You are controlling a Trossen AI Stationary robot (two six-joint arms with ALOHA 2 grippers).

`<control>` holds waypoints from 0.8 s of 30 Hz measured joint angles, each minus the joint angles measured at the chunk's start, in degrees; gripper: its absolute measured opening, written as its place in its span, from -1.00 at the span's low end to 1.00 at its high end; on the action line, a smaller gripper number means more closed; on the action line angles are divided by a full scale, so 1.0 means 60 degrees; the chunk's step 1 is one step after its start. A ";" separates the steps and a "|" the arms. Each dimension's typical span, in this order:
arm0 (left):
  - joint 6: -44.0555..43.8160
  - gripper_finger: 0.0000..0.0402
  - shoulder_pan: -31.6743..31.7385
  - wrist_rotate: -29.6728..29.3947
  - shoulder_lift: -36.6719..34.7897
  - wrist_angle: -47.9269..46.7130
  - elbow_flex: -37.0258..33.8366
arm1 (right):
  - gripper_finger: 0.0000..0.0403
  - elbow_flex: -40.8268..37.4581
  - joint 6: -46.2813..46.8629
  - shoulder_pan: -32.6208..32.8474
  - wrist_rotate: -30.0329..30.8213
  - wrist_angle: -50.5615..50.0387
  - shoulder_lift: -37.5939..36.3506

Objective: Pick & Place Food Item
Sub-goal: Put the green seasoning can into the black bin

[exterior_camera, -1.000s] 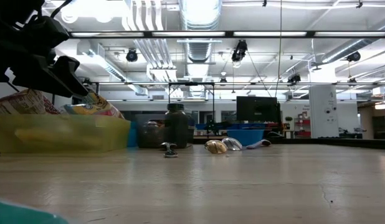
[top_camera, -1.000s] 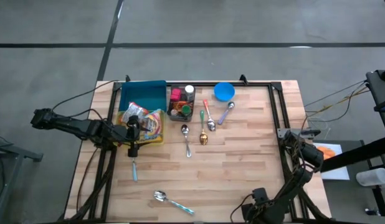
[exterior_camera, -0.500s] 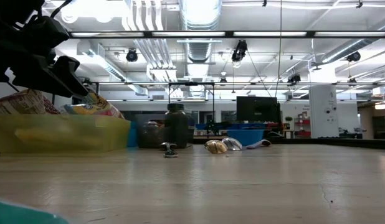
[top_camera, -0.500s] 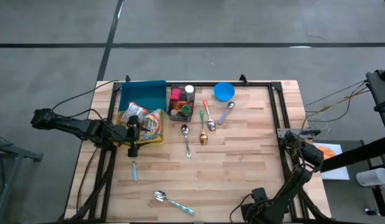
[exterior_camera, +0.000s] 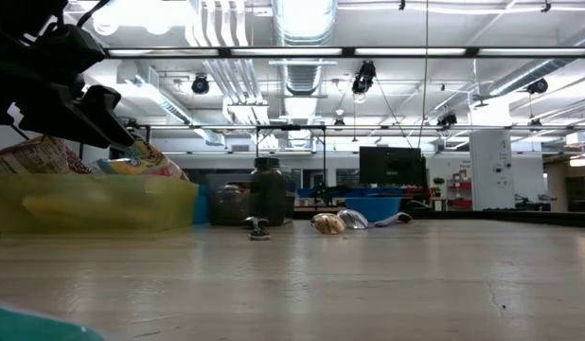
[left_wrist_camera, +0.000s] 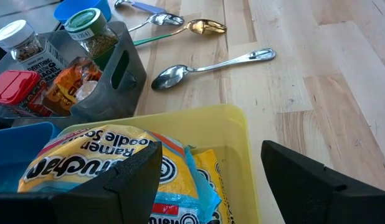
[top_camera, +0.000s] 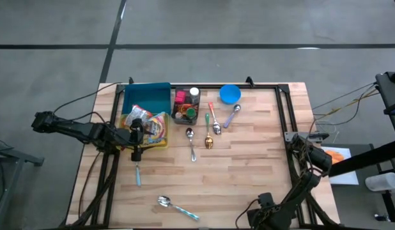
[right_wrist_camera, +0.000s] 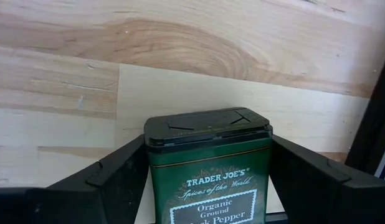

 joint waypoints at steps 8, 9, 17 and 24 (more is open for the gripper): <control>0.0004 0.35 -0.0001 0.0000 0.0000 0.0000 -0.0001 | 0.46 -0.0037 -0.0060 -0.0070 0.0508 -0.0677 -0.0415; 0.0004 0.35 0.0003 0.0000 -0.0004 0.0000 0.0003 | 0.46 -0.0045 -0.0066 -0.0101 0.0543 -0.0745 -0.0463; 0.0007 0.35 -0.0001 0.0000 0.0000 0.0000 0.0003 | 0.46 -0.0051 -0.0160 -0.0149 0.1689 -0.1509 -0.0901; 0.0022 0.35 0.0003 0.0000 -0.0002 0.0000 -0.0001 | 0.46 -0.0241 -0.0382 -0.0189 0.4058 -0.2073 -0.1437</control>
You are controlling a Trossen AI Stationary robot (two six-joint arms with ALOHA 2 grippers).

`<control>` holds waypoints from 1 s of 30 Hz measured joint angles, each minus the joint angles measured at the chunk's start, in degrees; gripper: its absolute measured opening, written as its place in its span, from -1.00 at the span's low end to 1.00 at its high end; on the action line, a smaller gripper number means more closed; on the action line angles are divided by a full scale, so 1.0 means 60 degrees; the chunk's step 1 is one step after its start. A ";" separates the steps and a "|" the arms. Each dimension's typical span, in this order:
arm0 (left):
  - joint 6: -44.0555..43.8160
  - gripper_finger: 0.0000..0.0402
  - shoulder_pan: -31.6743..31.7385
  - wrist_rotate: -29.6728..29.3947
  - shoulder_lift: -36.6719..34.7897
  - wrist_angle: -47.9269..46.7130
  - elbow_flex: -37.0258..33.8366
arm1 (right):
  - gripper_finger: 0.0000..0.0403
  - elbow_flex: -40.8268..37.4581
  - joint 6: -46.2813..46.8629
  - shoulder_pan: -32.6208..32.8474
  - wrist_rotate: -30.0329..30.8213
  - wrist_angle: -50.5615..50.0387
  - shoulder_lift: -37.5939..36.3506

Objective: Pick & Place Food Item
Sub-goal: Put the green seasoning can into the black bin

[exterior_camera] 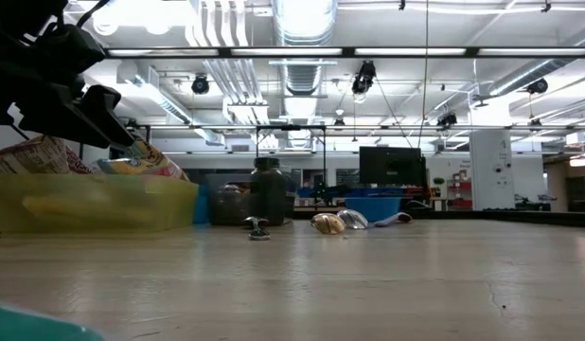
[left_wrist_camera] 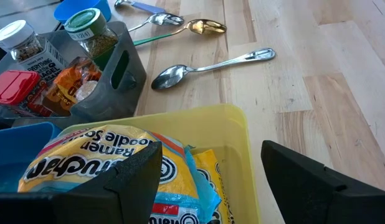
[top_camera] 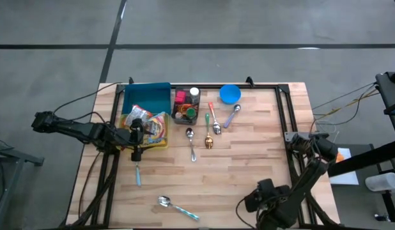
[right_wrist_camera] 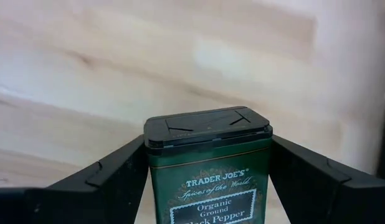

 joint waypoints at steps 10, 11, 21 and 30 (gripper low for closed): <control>0.0007 0.35 -0.0001 0.0000 -0.0001 0.0000 0.0004 | 0.46 -0.0775 -0.1253 -0.0675 0.2631 -0.0170 -0.0832; 0.0007 0.35 0.0000 -0.0001 0.0000 0.0000 0.0004 | 0.46 -0.0867 -0.1446 -0.0797 0.2689 -0.0162 -0.0897; 0.0003 0.35 -0.0001 0.0000 0.0002 0.0000 0.0004 | 0.46 -0.1932 -0.4715 -0.2447 0.3878 0.0537 -0.1942; -0.0022 0.35 -0.0002 -0.0001 0.0002 0.0000 0.0003 | 0.46 -0.2893 -0.9480 -0.4240 0.5192 0.3375 -0.3207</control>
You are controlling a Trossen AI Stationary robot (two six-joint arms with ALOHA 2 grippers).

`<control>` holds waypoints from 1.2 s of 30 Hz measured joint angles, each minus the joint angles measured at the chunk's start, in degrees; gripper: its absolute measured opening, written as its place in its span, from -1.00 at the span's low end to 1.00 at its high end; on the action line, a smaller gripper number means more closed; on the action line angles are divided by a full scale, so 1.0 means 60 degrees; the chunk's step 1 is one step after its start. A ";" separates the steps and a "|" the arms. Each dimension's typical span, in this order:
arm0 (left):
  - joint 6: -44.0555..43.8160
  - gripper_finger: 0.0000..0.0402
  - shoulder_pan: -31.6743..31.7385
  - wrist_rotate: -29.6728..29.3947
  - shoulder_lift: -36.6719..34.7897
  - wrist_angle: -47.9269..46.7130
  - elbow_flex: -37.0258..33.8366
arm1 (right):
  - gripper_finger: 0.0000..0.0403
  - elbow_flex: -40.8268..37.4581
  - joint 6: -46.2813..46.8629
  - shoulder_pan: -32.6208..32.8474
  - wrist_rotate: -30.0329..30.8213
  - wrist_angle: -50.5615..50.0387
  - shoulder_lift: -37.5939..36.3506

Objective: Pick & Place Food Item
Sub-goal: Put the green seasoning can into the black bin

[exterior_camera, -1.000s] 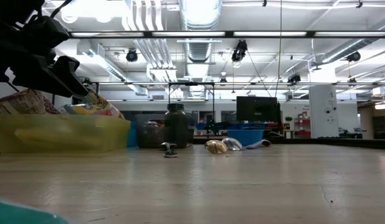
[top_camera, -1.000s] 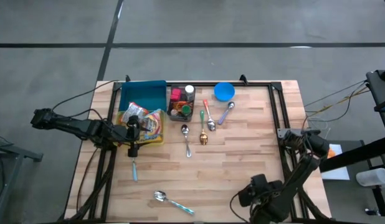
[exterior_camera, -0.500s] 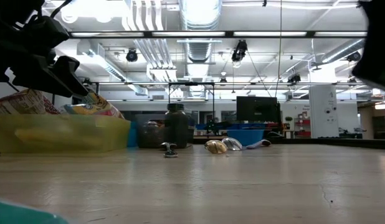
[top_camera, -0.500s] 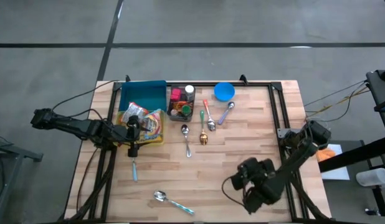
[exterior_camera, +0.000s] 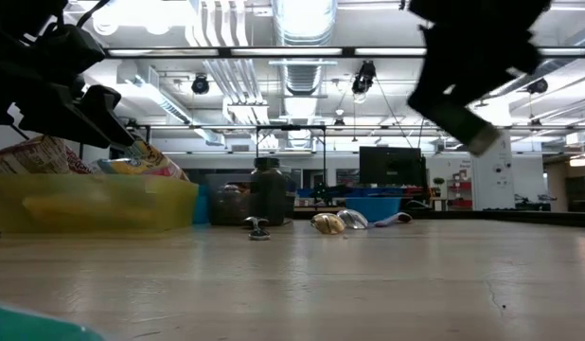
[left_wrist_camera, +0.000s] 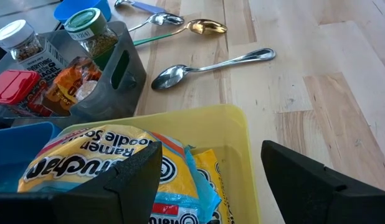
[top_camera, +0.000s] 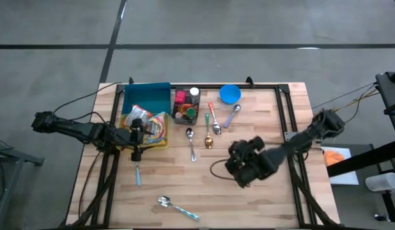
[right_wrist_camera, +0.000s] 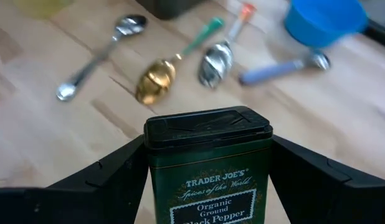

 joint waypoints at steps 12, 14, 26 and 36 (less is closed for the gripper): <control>0.0000 0.35 -0.0002 0.0001 -0.0002 0.0000 0.0001 | 0.46 -0.2085 -0.7066 -0.2386 -0.0309 0.7309 -0.1248; 0.0001 0.35 0.0001 0.0001 -0.0001 0.0000 0.0000 | 0.46 -0.2349 -0.7864 -0.2732 -0.0609 0.8284 -0.1249; 0.0007 0.35 0.0002 0.0001 0.0000 -0.0002 0.0001 | 0.46 -0.3534 -1.1485 -0.4504 -0.2183 1.3167 -0.0933; 0.0029 0.35 -0.0002 0.0001 0.0000 0.0000 0.0001 | 0.46 -0.3558 -1.3944 -0.5759 -0.2659 1.6808 0.0530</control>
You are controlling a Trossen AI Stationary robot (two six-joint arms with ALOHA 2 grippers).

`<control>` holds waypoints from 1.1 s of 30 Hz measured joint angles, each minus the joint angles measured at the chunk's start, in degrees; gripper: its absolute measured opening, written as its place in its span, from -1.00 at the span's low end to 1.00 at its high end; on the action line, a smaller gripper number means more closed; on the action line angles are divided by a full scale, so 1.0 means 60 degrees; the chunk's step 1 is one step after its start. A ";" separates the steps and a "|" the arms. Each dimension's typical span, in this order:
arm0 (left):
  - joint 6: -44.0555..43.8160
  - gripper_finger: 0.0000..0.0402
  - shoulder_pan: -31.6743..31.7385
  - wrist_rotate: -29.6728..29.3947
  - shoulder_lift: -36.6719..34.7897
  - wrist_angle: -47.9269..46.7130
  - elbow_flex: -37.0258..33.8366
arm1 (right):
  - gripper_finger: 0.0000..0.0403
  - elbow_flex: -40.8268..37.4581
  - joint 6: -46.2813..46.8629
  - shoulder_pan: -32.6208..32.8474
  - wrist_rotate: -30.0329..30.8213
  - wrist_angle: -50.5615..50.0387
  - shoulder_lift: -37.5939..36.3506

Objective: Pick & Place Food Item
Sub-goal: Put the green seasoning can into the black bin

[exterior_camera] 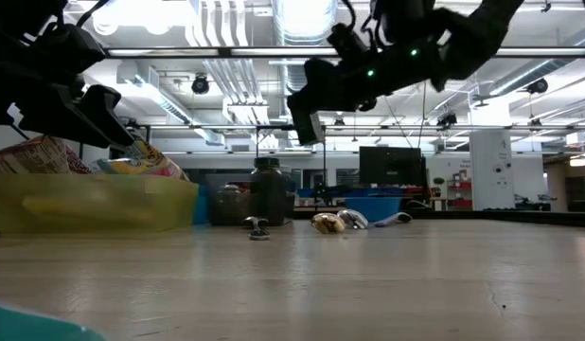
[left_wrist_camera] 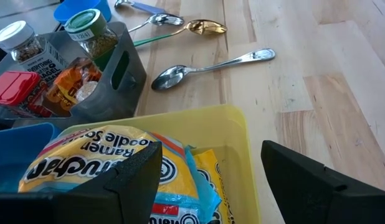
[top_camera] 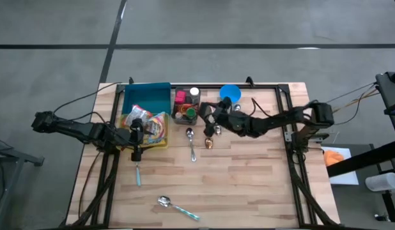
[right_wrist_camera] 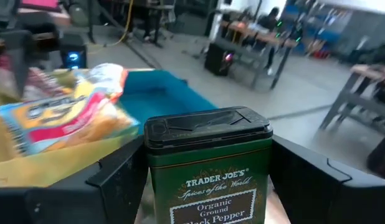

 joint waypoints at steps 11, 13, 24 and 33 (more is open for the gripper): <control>0.0000 0.35 0.0004 0.0000 0.0000 -0.0001 -0.0003 | 0.46 0.0647 0.0082 -0.1688 -0.2900 0.1697 0.0993; -0.0002 0.35 0.0004 -0.0002 -0.0002 0.0002 -0.0002 | 0.46 0.0794 0.0152 -0.1894 -0.3168 0.1791 0.1254; -0.0029 0.35 0.0004 0.0000 0.0000 0.0000 -0.0001 | 0.46 0.2386 -0.0289 -0.2340 -0.3742 0.2302 0.2955; -0.0029 0.35 0.0004 0.0000 0.0000 0.0003 -0.0003 | 0.46 0.2784 0.0119 -0.2568 -0.3590 0.2312 0.3774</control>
